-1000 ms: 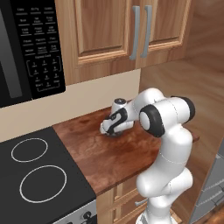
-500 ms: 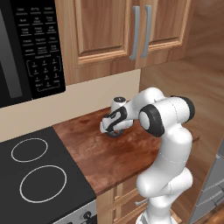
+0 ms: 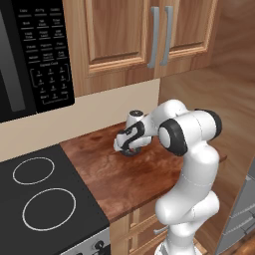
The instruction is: Take the chicken drumstick from the fridge and place it on the digital scale on the counter by the fridge. Wait a few seconds for a reading, then move it to the plate on the dining counter.
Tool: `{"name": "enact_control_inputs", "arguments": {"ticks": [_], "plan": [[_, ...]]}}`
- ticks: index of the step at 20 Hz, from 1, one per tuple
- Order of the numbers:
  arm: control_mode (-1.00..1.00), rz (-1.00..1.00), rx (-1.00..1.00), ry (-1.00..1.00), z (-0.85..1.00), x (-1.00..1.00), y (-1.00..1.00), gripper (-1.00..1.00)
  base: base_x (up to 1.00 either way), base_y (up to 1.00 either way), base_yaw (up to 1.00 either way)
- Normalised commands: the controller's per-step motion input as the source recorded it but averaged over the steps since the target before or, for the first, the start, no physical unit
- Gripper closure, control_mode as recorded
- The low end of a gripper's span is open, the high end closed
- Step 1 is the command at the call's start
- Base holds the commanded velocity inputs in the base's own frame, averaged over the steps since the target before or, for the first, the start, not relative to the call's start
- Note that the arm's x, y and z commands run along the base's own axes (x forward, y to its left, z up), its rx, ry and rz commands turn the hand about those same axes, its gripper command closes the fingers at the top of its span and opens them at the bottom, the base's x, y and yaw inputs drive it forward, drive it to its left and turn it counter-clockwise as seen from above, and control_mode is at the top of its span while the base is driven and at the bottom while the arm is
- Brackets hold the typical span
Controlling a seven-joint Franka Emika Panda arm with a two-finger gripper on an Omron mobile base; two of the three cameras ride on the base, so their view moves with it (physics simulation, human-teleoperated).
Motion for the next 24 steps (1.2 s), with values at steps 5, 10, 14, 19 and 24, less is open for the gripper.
{"name": "enact_control_inputs", "arguments": {"ticks": [5, 10, 14, 19, 24], "plan": [[-1.0, 0.0, 0.03, 0.0, 0.34, -0.33, -0.23, 1.0, 0.0, 0.0, 0.0], [-1.0, 0.0, 0.08, -0.01, 0.56, -0.51, -0.29, 1.0, 0.0, 0.0, 0.0], [-1.0, 0.0, 0.07, 0.0, 0.52, -0.73, -0.3, 1.0, 0.0, 0.0, 0.0], [-1.0, 0.0, 0.04, 0.0, 0.53, -0.96, -0.27, 1.0, 0.0, 0.0, 0.0], [-1.0, 0.0, 0.0, -0.01, 0.45, -1.0, -0.34, 1.0, 0.0, 0.0, 0.0]]}}
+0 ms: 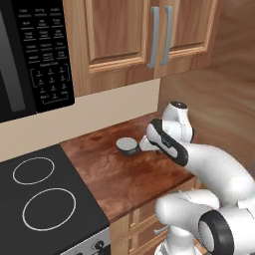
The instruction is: Take the chicken drumstick from the fridge and place it on the digital scale on the counter by the fridge. Wait a few seconds for a reading, then move it to the plate on the dining counter.
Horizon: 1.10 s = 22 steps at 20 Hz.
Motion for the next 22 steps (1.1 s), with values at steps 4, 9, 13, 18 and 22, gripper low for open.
{"name": "enact_control_inputs", "arguments": {"ticks": [4, 9, 13, 18, 22], "plan": [[-1.0, 0.03, 0.0, -0.05, 0.35, -1.0, -0.48, 1.0, 0.0, 0.0, 0.0], [-1.0, 0.11, -0.02, -0.12, 0.55, -1.0, -0.19, 1.0, 0.0, 0.0, 0.0], [-1.0, 0.17, -0.09, -0.17, 0.63, -1.0, 0.0, 1.0, 0.0, 0.0, 0.0], [-1.0, 0.14, -0.14, -0.13, 0.63, -0.97, 0.0, 1.0, 0.0, 0.0, 0.0], [-1.0, 0.01, -0.09, 0.0, 0.79, -0.58, 0.0, 1.0, 0.0, 0.0, 0.0]]}}
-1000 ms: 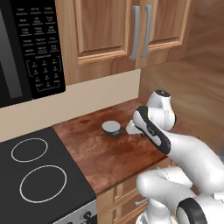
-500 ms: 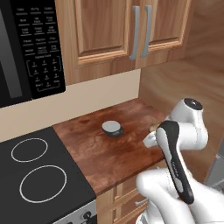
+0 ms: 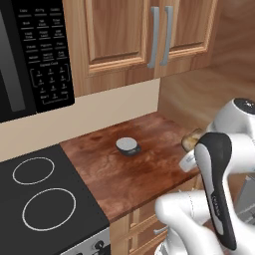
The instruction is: Take the chicken drumstick from the fridge and place it on the digital scale on the counter by the fridge. Wait a few seconds for a reading, then move it to the plate on the dining counter.
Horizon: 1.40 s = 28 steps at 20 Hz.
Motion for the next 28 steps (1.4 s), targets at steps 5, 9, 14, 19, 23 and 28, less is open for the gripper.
{"name": "enact_control_inputs", "arguments": {"ticks": [5, 9, 14, 19, 23, 28], "plan": [[-1.0, 0.0, -0.01, 0.0, 0.04, -0.16, 0.01, 1.0, 0.0, 0.0, 0.0], [-1.0, 0.0, 0.0, 0.0, 0.0, 0.0, 0.0, 1.0, 0.0, 0.0, 0.0], [1.0, 0.0, 0.0, 0.0, 0.0, -0.05, 0.0, 1.0, -0.13, -0.01, 0.0], [1.0, 0.0, 0.0, 0.0, 0.0, 0.0, 0.0, 1.0, -1.0, -0.03, 0.0], [1.0, 0.0, 0.0, 0.0, 0.0, 0.0, 0.0, 1.0, -1.0, -0.03, 0.0], [1.0, 0.0, 0.0, 0.0, 0.0, 0.0, 0.0, 1.0, -0.96, 0.04, 0.2]]}}
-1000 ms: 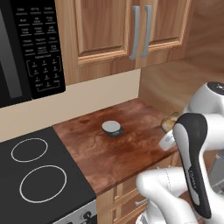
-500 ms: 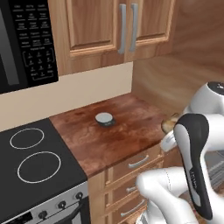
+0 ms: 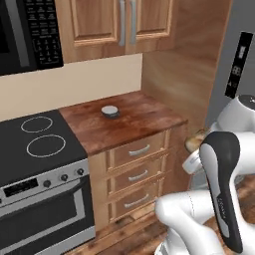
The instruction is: Take the chicken drumstick from the fridge and place it on the digital scale on the counter by the fridge. Wait a few seconds for a reading, then move it to the plate on the dining counter.
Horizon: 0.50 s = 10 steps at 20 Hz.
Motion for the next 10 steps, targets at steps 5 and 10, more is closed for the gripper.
{"name": "enact_control_inputs", "arguments": {"ticks": [5, 10], "plan": [[1.0, 0.0, 0.0, 0.0, 0.0, 0.0, 0.0, 1.0, -0.7, 0.15, 0.7], [1.0, 0.0, 0.0, 0.0, 0.0, 0.0, 0.0, 1.0, -0.34, 0.09, 0.79]]}}
